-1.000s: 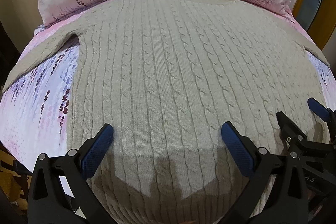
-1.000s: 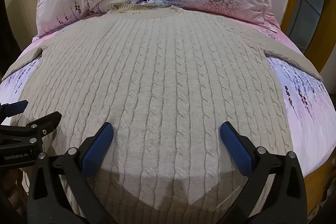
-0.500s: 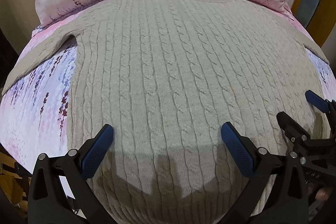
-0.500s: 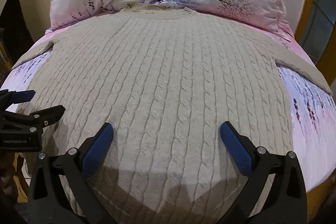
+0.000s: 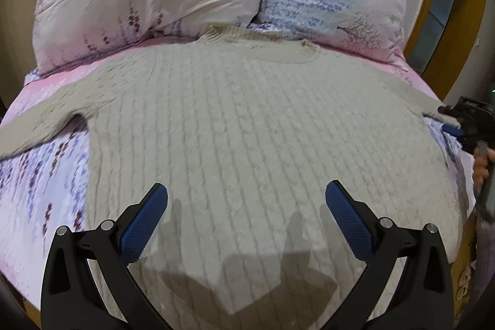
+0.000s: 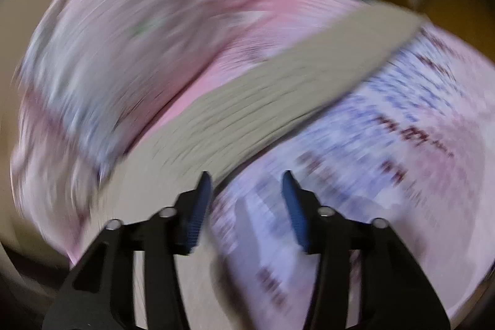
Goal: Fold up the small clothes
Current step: 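Grasp the sweater sleeve cuff with the right gripper and lift it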
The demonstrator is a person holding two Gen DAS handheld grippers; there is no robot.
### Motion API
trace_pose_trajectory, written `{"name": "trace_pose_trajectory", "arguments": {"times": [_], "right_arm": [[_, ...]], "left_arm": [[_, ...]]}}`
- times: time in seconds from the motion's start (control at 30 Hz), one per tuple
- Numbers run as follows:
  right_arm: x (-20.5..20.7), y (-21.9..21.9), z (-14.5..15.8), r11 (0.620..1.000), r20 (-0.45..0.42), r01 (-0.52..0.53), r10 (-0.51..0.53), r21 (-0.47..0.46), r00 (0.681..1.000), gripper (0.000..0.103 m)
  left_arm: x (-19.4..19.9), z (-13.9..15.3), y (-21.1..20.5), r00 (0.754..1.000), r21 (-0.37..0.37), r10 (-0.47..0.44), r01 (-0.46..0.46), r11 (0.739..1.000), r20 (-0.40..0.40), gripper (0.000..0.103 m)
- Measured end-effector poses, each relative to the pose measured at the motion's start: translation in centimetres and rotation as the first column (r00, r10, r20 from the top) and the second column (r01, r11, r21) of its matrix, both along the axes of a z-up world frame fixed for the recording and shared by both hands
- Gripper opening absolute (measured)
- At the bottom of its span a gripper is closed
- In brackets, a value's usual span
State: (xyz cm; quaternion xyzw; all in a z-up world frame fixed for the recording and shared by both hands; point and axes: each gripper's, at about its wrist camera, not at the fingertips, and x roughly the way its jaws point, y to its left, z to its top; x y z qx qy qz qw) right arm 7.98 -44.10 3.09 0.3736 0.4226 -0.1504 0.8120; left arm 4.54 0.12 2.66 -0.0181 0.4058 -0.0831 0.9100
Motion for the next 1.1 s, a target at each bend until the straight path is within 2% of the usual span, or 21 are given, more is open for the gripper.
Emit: {"name": "trace_pose_trajectory", "arguments": {"times": [0.07, 0.23, 0.33, 0.4, 0.47, 0.6, 0.67, 0.77, 0.8, 0.9, 0.93, 0.97, 1.0, 1.07, 1.1], "right_arm": [[0.4, -2.6, -1.1, 0.997, -0.013, 0.074, -0.073, 0.032, 0.997, 0.041], [0.9, -6.0, -1.7, 0.986, 0.002, 0.166, -0.166, 0.027, 0.986, 0.038], [1.1, -7.8, -2.1, 0.978, 0.015, 0.205, -0.206, 0.025, 0.978, 0.031], [1.4, -8.7, -2.3, 0.974, 0.019, 0.223, -0.224, 0.028, 0.974, 0.021], [1.4, -9.2, -2.4, 0.975, 0.02, 0.223, -0.223, 0.0, 0.975, 0.014], [1.9, -7.9, -0.8, 0.976, 0.06, 0.195, -0.189, -0.101, 0.98, 0.011], [2.2, -6.4, 1.4, 0.97, 0.115, 0.169, -0.15, -0.176, 0.982, 0.011], [3.1, -3.8, 3.9, 0.972, 0.19, 0.097, -0.056, -0.215, 0.98, 0.009], [3.3, -2.7, 4.6, 0.975, 0.218, 0.058, -0.01, -0.216, 0.976, 0.002], [4.6, 2.6, 6.5, 0.965, 0.288, -0.121, 0.187, -0.232, 0.939, 0.001], [5.4, 5.5, 6.8, 0.943, 0.291, -0.212, 0.285, -0.258, 0.913, 0.001], [6.0, 7.2, 6.7, 0.926, 0.276, -0.258, 0.333, -0.275, 0.902, 0.001], [6.9, 9.4, 6.1, 0.9, 0.218, -0.322, 0.39, -0.293, 0.894, 0.001], [7.7, 10.8, 4.8, 0.903, 0.16, -0.352, 0.396, -0.247, 0.904, 0.005], [7.7, 10.5, 4.2, 0.914, 0.147, -0.341, 0.376, -0.219, 0.915, 0.013]], "left_arm": [[0.2, 0.0, -0.2, 1.0, -0.004, -0.013, 0.013, 1.0, 0.013, 0.102], [1.1, -0.3, -0.3, 0.999, -0.034, -0.035, 0.036, 0.999, 0.004, 0.102], [1.5, -0.2, 0.0, 0.999, -0.052, -0.036, 0.036, 0.998, 0.0, 0.102], [1.7, -0.2, 0.3, 0.999, -0.068, -0.031, 0.03, 0.997, -0.006, 0.102], [2.1, -0.3, 0.6, 0.999, -0.093, -0.031, 0.031, 0.995, -0.006, 0.102], [2.1, 0.2, 1.4, 0.999, -0.153, -0.037, 0.041, 0.987, 0.033, 0.102], [2.1, 0.5, 1.8, 0.998, -0.168, -0.034, 0.041, 0.985, 0.045, 0.102], [2.3, 0.7, 2.3, 0.998, -0.199, -0.022, 0.033, 0.98, 0.056, 0.102], [2.3, 0.7, 2.4, 0.998, -0.206, -0.02, 0.031, 0.978, 0.056, 0.102], [2.2, 0.7, 2.8, 0.997, -0.258, -0.019, 0.037, 0.965, 0.07, 0.102], [2.1, 0.7, 3.0, 0.997, -0.279, -0.016, 0.038, 0.96, 0.08, 0.102], [1.9, 0.8, 3.2, 0.996, -0.299, -0.011, 0.039, 0.953, 0.092, 0.102], [1.9, 0.9, 3.2, 0.995, -0.301, -0.009, 0.037, 0.953, 0.095, 0.102], [1.6, 1.1, 3.4, 0.995, -0.292, -0.01, 0.04, 0.956, 0.102, 0.102], [1.3, 1.1, 3.6, 0.994, -0.287, -0.008, 0.039, 0.957, 0.108, 0.102]]}}
